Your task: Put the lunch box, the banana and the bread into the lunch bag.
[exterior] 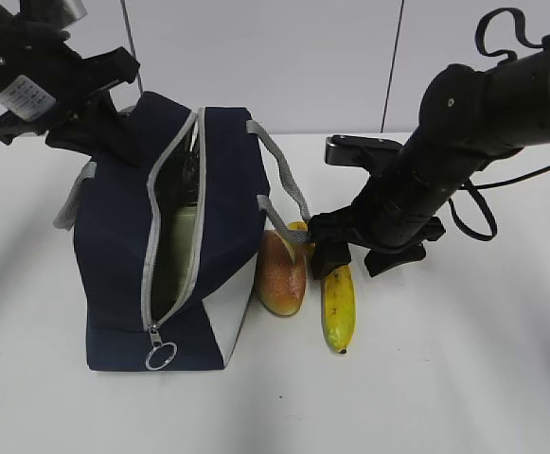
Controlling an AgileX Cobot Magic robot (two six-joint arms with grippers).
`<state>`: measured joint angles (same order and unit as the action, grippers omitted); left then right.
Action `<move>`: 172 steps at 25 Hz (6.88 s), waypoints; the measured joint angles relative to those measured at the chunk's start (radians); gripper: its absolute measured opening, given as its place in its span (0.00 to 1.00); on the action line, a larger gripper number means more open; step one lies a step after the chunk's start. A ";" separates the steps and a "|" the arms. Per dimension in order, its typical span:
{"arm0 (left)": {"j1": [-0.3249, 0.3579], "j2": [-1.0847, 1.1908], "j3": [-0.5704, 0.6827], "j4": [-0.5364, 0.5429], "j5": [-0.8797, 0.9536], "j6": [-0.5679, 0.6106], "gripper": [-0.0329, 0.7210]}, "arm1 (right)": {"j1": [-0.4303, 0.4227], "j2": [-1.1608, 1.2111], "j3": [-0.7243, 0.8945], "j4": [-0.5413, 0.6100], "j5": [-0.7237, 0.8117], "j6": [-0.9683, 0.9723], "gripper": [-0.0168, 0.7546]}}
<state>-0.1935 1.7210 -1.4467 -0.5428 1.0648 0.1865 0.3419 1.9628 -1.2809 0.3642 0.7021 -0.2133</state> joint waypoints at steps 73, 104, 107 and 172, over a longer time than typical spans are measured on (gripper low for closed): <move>0.000 0.000 0.000 0.024 -0.005 0.000 0.04 | 0.011 0.120 -0.552 0.259 0.517 0.113 0.44; 0.000 0.000 0.000 0.026 -0.035 0.000 0.04 | 0.035 0.165 -0.552 0.489 0.346 0.167 0.44; 0.000 0.000 0.000 0.026 -0.038 0.000 0.04 | 0.035 0.165 -0.552 0.489 0.330 0.167 0.44; 0.000 0.000 0.000 0.062 -0.018 0.000 0.04 | 0.036 -0.188 0.215 0.260 0.011 -0.289 0.69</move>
<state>-0.1935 1.7210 -1.4467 -0.4808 1.0466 0.1865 0.3779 1.7745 -1.0657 0.6238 0.7133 -0.5019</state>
